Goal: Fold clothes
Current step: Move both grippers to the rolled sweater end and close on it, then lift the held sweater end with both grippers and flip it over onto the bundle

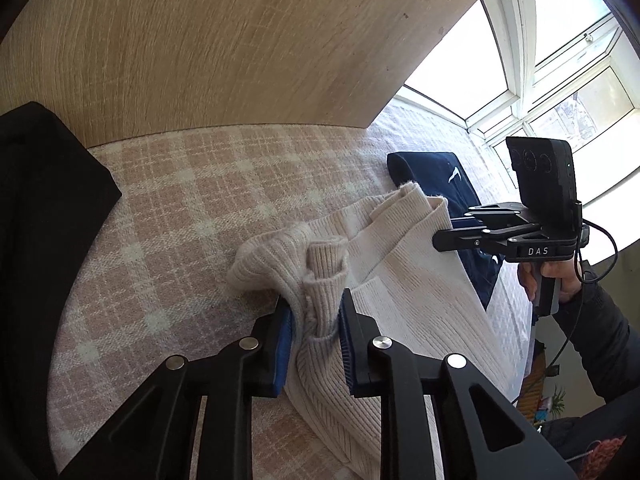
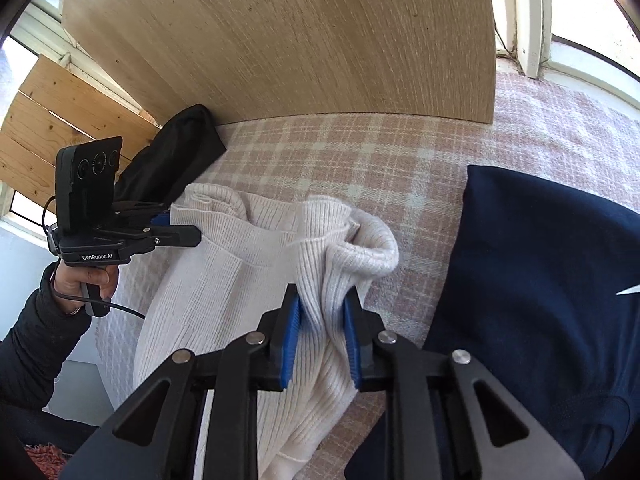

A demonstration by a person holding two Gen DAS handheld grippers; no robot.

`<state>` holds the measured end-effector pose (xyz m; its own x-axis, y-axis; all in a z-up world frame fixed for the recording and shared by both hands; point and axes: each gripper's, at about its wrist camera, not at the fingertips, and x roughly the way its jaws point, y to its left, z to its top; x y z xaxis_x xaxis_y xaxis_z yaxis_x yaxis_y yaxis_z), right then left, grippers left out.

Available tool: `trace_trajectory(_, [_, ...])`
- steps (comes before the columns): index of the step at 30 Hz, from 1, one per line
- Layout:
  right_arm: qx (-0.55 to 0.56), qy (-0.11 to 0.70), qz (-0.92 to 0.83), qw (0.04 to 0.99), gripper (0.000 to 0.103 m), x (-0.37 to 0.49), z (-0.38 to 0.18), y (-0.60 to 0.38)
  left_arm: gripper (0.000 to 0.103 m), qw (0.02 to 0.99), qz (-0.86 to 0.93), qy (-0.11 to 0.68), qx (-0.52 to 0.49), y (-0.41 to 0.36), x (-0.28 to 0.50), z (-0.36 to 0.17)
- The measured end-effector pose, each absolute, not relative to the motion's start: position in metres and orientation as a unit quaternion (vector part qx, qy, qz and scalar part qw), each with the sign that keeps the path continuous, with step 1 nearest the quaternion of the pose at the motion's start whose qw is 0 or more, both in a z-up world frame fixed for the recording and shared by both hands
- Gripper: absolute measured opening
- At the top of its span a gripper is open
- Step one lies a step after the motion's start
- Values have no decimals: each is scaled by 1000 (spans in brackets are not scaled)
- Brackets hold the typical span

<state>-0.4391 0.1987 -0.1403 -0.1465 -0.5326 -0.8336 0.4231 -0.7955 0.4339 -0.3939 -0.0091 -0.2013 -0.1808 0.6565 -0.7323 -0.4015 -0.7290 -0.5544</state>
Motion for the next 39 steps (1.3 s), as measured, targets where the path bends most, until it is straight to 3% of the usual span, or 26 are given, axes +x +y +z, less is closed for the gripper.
trace_trajectory(4, [560,-57,-763,318,20,-433,-131,207,20,350,761,-130,-530,-13,-389,-195])
trace_trajectory(9, [603,-93,-740,284,24,-451,-161,216,21,330,741,-146,-566,-13,-403,-219])
trace_trajectory(10, [609,-89,-739,275,27,-453,-163,216,22,330,740,-145,-568,-13,-404,-220])
trace_trajectory(12, [618,-71,-739,259,45,-456,-164,214,28,327,734,-143,-578,-14,-407,-222])
trace_trajectory(13, [621,-57,-739,255,50,-457,-164,212,33,326,731,-143,-583,-15,-409,-224])
trace_trajectory(14, [622,-38,-739,256,53,-458,-165,207,45,326,727,-149,-586,-16,-412,-226])
trace_trajectory(16, [621,-21,-738,262,64,-460,-170,200,46,332,722,-159,-586,-17,-415,-231])
trace_trajectory(18, [618,-13,-738,271,64,-460,-175,192,29,344,721,-163,-580,-16,-416,-234])
trace_trajectory(20, [608,-4,-741,285,54,-455,-176,185,26,354,725,-163,-568,-13,-413,-235])
trace_trajectory(21, [604,-4,-743,289,41,-453,-176,183,25,357,727,-162,-564,-13,-412,-234])
trace_trajectory(25, [594,-28,-748,295,29,-450,-169,190,22,360,730,-164,-557,-15,-410,-231])
trace_trajectory(32, [584,-64,-752,300,24,-437,-152,209,20,367,742,-145,-542,-15,-399,-209])
trace_trajectory(39, [565,-26,-768,301,21,-420,-124,202,20,375,759,-109,-522,-13,-385,-172])
